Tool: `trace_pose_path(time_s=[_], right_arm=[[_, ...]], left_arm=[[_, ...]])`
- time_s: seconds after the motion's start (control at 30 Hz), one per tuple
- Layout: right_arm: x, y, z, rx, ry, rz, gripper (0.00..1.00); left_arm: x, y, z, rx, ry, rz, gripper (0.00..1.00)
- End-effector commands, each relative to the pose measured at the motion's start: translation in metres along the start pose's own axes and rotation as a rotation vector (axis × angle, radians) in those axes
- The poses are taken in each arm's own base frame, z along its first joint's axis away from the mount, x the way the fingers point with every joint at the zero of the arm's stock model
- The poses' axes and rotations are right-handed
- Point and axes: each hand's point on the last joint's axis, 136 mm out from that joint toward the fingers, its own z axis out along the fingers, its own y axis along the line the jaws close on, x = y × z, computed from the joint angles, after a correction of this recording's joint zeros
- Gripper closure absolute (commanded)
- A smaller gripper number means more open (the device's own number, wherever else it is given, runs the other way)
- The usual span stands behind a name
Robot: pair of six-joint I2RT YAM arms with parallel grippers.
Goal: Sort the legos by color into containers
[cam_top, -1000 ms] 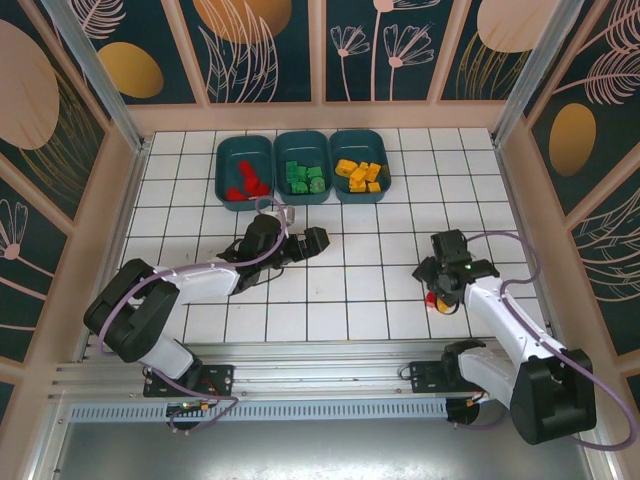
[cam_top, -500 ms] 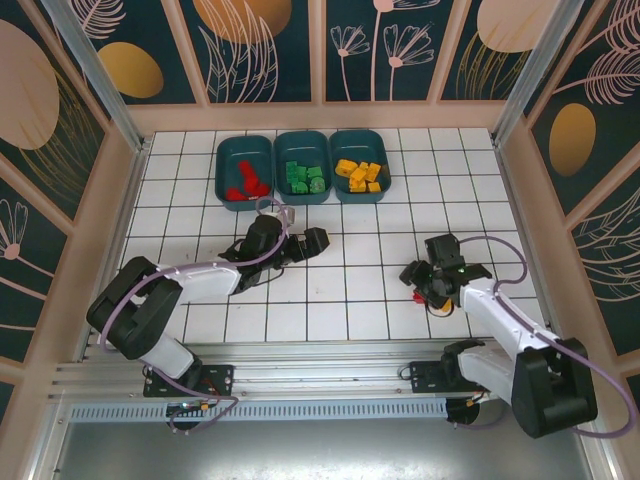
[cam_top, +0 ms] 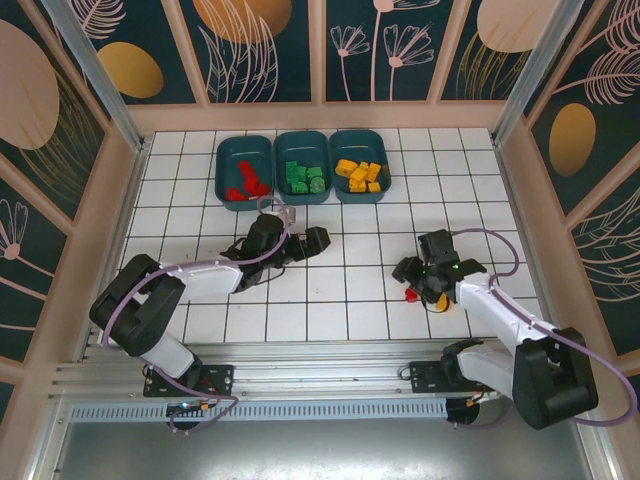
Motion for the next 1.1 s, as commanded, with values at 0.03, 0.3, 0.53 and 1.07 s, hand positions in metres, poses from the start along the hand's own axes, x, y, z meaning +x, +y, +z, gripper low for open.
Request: trace_pose_path(time_s=[0.03,0.3,0.53,1.07], right_arm=[[0.007,-0.014,0.006,0.081,0.030,-0.051,0.35],[0.023,0.001,0.025,0.122,0.071,-0.180,0.59],[0.007,0.026,0.018,0.077,-0.010,-0.222,0.84],[-0.022,0.369,0.008,-0.582,-0.255,-0.636,0.86]], left_arm=[[-0.006,-0.006,0.000,0.005,-0.013,0.024,0.02],[-0.008,-0.001,-0.005,-0.023,-0.026,0.026,0.02],[-0.021,0.011,-0.022,-0.114,-0.087,0.036,0.01],[-0.054,0.173,-0.161,-0.412,-0.423,-0.467,0.01]])
